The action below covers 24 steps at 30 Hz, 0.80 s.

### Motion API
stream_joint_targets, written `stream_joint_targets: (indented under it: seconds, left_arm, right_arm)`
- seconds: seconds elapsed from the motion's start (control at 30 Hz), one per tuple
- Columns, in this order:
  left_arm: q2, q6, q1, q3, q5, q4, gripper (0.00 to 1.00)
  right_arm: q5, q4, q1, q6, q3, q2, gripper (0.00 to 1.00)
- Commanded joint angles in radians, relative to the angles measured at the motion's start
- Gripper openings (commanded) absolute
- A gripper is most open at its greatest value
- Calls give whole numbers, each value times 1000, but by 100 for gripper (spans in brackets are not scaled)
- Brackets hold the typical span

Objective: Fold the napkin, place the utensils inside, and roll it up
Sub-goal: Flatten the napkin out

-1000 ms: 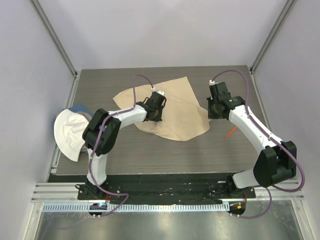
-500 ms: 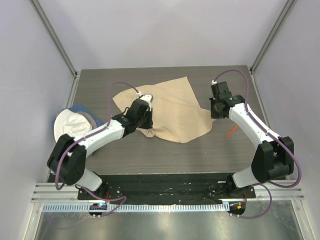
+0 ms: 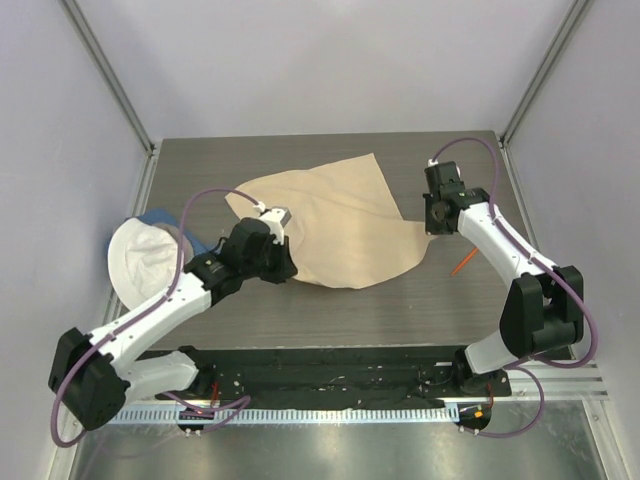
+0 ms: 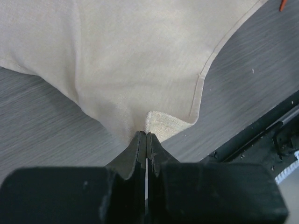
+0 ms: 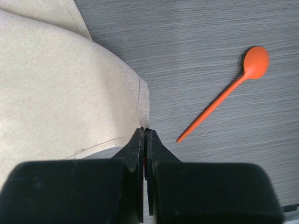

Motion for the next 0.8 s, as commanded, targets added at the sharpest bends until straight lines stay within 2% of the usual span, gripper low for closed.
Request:
stream_joint_targets:
  seconds: [0.0,0.17,0.2,0.27,0.3,0.33,0.37,0.4,0.47,0.5,0.57,0.6,0.67,0.7,0.77]
  left_arm:
    - [-74,-2,-14,26,40,-138,8]
    - [-96,0,-37,35,89,-300,24]
    - [-105,-6,-49,31,89,-316,35]
    - [-142,-20,-51,29,87,-354,46]
    - [-159,-32,-51,34,80,-364,57]
    - [-175,-42,-51,38,61,-367,61]
    - [-207,-54,-49,43,2,-364,65]
    - [-217,-68,-49,61,-32,-344,76]
    - [-216,-80,-45,79,-145,-300,85]
    - [-199,-92,-40,83,-176,-240,92]
    - [-107,-114,1,92,-228,-168,95]
    - [-66,-126,23,101,-245,-123,98]
    - [36,-169,88,144,-264,-102,99]
    - [132,-187,111,161,-276,-97,100]
    - [224,-220,159,193,-290,-51,100]
  right_arm:
    - [47,32,-9,-5,39,-6,1]
    - [74,29,-9,5,38,8,1]
    - [79,28,-11,6,29,8,1]
    - [89,24,-11,9,19,10,1]
    - [91,14,-11,8,15,10,1]
    - [90,8,-9,9,13,13,1]
    - [93,3,-11,9,15,13,1]
    - [96,-18,-9,9,25,19,1]
    - [100,-40,-11,11,42,23,1]
    - [97,-60,-9,8,67,30,6]
    - [91,-80,-11,-1,93,33,21]
    - [79,-104,-11,-6,123,31,23]
    - [57,-124,-9,-8,147,25,31]
    - [15,-132,-9,-8,160,20,42]
    - [-41,-123,-12,-6,167,7,52]
